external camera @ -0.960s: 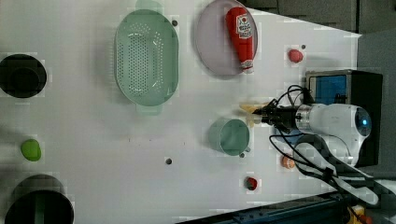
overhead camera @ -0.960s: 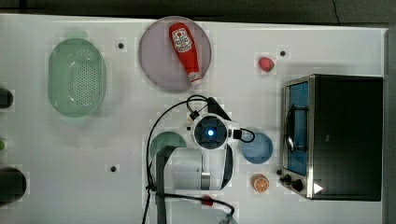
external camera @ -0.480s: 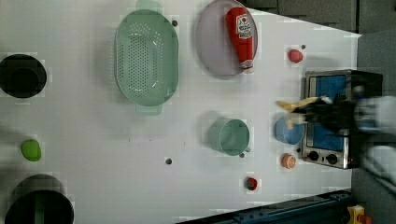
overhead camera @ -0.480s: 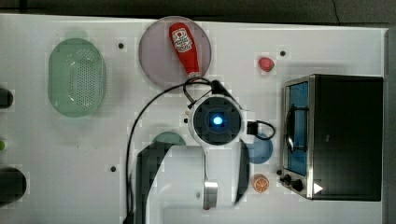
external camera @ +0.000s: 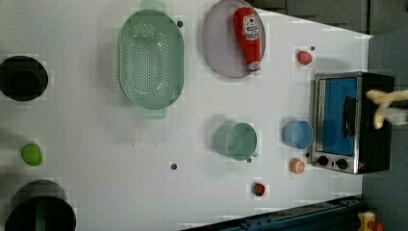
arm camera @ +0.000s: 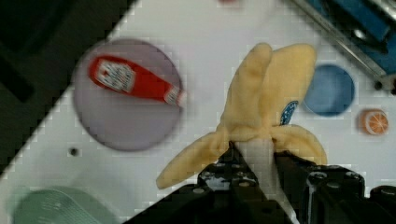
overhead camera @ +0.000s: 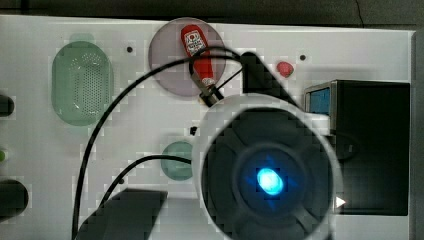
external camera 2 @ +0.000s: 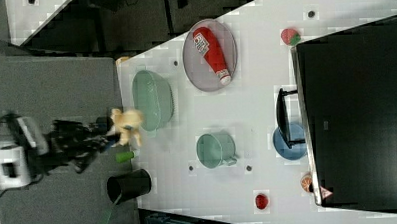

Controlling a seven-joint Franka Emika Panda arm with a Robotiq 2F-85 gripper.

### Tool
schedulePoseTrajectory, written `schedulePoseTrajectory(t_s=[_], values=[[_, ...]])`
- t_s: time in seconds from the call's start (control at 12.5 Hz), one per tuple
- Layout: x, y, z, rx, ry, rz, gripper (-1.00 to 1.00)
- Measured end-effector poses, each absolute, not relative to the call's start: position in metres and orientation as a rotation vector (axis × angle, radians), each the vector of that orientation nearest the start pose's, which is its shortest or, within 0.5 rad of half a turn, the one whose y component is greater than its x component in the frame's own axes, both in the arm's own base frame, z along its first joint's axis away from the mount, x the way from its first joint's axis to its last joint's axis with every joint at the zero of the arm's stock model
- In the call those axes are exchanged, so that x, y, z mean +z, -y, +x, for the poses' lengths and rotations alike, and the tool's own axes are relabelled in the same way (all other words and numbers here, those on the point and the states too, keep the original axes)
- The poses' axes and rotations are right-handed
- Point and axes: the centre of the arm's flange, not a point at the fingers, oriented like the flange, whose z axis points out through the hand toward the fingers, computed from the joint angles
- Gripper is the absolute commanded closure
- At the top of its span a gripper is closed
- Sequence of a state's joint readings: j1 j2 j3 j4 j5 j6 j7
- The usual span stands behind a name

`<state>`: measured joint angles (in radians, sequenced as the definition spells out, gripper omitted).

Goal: Pick banana from table and place on oven.

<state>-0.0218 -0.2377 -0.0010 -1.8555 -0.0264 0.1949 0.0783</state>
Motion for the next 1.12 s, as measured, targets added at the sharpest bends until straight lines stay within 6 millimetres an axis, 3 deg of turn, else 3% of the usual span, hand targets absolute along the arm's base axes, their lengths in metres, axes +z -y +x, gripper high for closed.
schedulePoseTrajectory(t_s=[0.08,0.24,0.48,0.72,0.96,1.12], values=[[0.641,0.021,0.497,-0.247,-1.337,-2.78,0.58],[0.629,0.053,0.502,-0.196,-1.357,-2.783,0.58],[0.561,0.124,0.529,-0.019,-1.368,-2.836,0.58],[0.485,0.219,0.536,0.108,-1.31,-2.9,0.58],[0.447,0.332,0.503,0.084,-1.374,-2.92,0.58],[0.436,0.385,0.467,0.132,-1.423,-2.924,0.53]])
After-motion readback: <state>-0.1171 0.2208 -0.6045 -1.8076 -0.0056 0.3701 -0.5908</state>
